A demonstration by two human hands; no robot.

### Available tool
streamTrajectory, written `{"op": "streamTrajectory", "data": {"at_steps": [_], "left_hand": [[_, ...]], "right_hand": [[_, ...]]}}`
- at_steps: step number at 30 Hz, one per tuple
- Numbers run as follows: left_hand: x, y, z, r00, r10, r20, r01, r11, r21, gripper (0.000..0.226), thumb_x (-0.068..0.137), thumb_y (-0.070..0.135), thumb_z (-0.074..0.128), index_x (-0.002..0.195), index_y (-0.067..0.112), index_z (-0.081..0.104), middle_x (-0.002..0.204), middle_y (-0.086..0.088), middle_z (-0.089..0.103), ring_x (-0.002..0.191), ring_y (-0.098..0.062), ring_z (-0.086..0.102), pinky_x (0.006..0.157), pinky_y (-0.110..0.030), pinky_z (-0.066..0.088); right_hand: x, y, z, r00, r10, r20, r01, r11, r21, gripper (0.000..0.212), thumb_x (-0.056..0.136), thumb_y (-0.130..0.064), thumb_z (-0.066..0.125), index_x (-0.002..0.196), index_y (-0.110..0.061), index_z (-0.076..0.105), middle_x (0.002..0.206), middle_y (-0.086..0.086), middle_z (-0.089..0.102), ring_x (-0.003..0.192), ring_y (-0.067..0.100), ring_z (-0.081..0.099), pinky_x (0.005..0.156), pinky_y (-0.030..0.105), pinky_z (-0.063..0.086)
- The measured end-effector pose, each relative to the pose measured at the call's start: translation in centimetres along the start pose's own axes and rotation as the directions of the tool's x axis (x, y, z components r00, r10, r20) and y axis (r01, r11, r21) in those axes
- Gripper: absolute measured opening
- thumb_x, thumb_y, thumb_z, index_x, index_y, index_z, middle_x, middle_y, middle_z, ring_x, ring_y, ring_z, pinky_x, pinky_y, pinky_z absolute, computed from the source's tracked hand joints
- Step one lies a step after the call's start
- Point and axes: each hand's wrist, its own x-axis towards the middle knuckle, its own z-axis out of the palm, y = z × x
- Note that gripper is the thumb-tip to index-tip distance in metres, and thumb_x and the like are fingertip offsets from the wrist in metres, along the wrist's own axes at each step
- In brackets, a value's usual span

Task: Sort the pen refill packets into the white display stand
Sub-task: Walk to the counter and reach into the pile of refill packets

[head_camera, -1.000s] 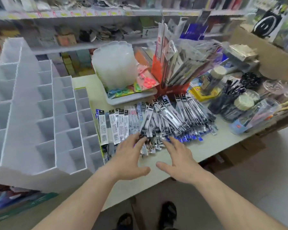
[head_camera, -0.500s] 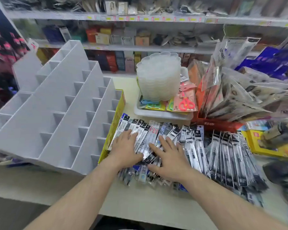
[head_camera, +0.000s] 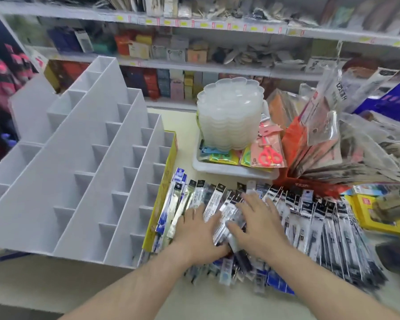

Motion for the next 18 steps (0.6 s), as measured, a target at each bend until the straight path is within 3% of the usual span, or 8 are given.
{"op": "streamTrajectory", "data": {"at_steps": [4, 6, 10, 12, 15, 18], "left_hand": [[0.3, -2.4, -1.2, 0.993, 0.023, -0.119, -0.033, 0.996, -0.084, 0.079, 0.082, 0.066, 0.051, 0.151, 0.046, 0.019, 0.164, -0.008, 0.007, 0.149, -0.030, 0.005, 0.119, -0.049, 0.009], [0.9, -3.7, -1.5, 0.985, -0.103, -0.142, 0.080, 0.985, -0.154, 0.093, 0.082, 0.069, 0.052, 0.157, 0.037, 0.006, 0.165, -0.011, -0.003, 0.151, -0.032, -0.002, 0.122, -0.048, 0.006], [2.8, -3.6, -1.6, 0.941, -0.338, -0.020, 0.317, 0.898, -0.305, 0.121, 0.076, 0.069, 0.064, 0.157, 0.018, -0.010, 0.162, -0.021, -0.013, 0.151, -0.038, -0.006, 0.121, -0.049, 0.007], [3.4, -2.8, -1.5, 0.930, -0.367, -0.030, 0.346, 0.898, -0.272, 0.123, 0.072, 0.069, 0.068, 0.157, 0.018, -0.004, 0.161, -0.020, 0.002, 0.148, -0.039, 0.007, 0.119, -0.049, 0.015], [3.5, -2.2, -1.5, 0.947, -0.302, -0.109, 0.268, 0.930, -0.254, 0.106, 0.075, 0.057, 0.070, 0.154, 0.018, 0.012, 0.150, -0.011, 0.031, 0.137, -0.032, 0.031, 0.109, -0.043, 0.032], [3.3, -2.2, -1.4, 0.941, -0.326, -0.094, 0.296, 0.925, -0.238, 0.112, 0.072, 0.060, 0.070, 0.154, 0.016, 0.008, 0.151, -0.011, 0.030, 0.137, -0.033, 0.032, 0.108, -0.044, 0.034]], "right_hand": [[0.5, -2.1, 1.9, 0.987, -0.083, 0.140, 0.089, 0.995, -0.043, 0.081, 0.085, -0.072, 0.006, 0.157, -0.036, 0.017, 0.167, -0.005, 0.008, 0.154, 0.013, -0.002, 0.122, 0.043, -0.012], [0.7, -1.3, 2.1, 0.982, -0.038, 0.186, 0.060, 0.992, -0.112, 0.078, 0.091, -0.074, 0.017, 0.157, -0.033, 0.018, 0.167, -0.004, 0.007, 0.154, 0.015, -0.003, 0.123, 0.046, -0.011], [1.0, 1.5, 0.7, 0.978, -0.020, 0.206, 0.050, 0.988, -0.143, 0.067, 0.095, -0.060, 0.047, 0.154, -0.035, 0.027, 0.167, -0.003, 0.010, 0.154, 0.016, -0.002, 0.121, 0.044, -0.013], [1.1, 2.8, -0.1, 0.973, -0.009, 0.229, 0.047, 0.986, -0.158, 0.064, 0.094, -0.050, 0.053, 0.152, -0.037, 0.031, 0.167, -0.003, 0.011, 0.154, 0.017, -0.004, 0.121, 0.045, -0.014], [1.2, 3.5, -1.5, 0.960, 0.043, 0.277, 0.010, 0.982, -0.187, 0.068, 0.086, -0.044, 0.058, 0.150, -0.036, 0.037, 0.167, 0.001, 0.013, 0.154, 0.021, -0.008, 0.121, 0.051, -0.014], [0.9, 2.2, -2.4, 0.959, 0.054, 0.278, 0.006, 0.977, -0.212, 0.077, 0.077, -0.054, 0.056, 0.148, -0.030, 0.043, 0.166, 0.005, 0.011, 0.153, 0.025, -0.009, 0.121, 0.054, -0.013]]}}
